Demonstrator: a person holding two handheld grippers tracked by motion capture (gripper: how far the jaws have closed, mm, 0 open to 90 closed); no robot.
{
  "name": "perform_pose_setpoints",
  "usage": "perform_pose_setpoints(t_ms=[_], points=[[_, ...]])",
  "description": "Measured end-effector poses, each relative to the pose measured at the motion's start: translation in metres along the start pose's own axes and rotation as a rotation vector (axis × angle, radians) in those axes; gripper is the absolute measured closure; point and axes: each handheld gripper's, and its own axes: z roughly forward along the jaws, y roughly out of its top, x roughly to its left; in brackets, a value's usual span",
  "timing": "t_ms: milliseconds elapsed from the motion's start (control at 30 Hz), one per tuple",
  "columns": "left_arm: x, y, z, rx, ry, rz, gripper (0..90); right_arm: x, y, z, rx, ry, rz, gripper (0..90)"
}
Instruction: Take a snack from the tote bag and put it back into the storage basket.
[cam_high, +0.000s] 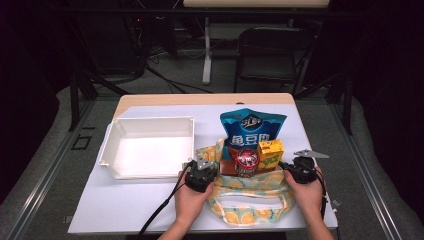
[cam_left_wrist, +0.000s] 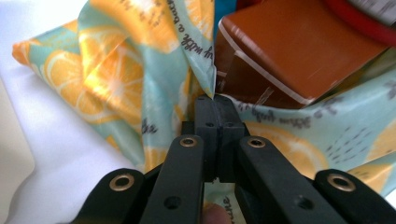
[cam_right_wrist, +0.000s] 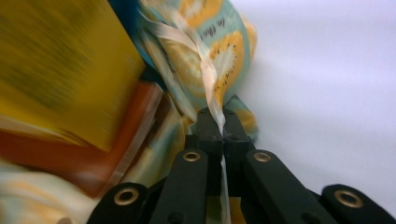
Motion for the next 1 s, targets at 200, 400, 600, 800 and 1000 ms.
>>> perform_pose_setpoints(t_ms=[200, 400, 600, 800, 1000], points=[[0.005, -0.001, 0.0, -0.003, -0.01, -0.04, 89.9, 0.0, -0.001, 0.004, 0.021, -0.021, 0.009, 87.0], [0.006, 0.002, -0.025, -0.085, -0.071, -0.024, 80.5, -0.001, -0.001, -0.019, -0.085, -0.031, 0.025, 67.7], [0.019, 0.011, -0.061, -0.171, -0.097, -0.017, 69.9, -0.001, 0.016, -0.055, -0.195, -0.007, 0.011, 62.9], [0.039, 0.01, -0.084, -0.215, -0.12, -0.03, 64.2, 0.01, 0.035, -0.073, -0.26, 0.055, -0.004, 58.6], [0.059, 0.005, -0.101, -0.242, -0.1, -0.041, 63.4, 0.018, 0.048, -0.08, -0.291, 0.064, -0.044, 55.4]])
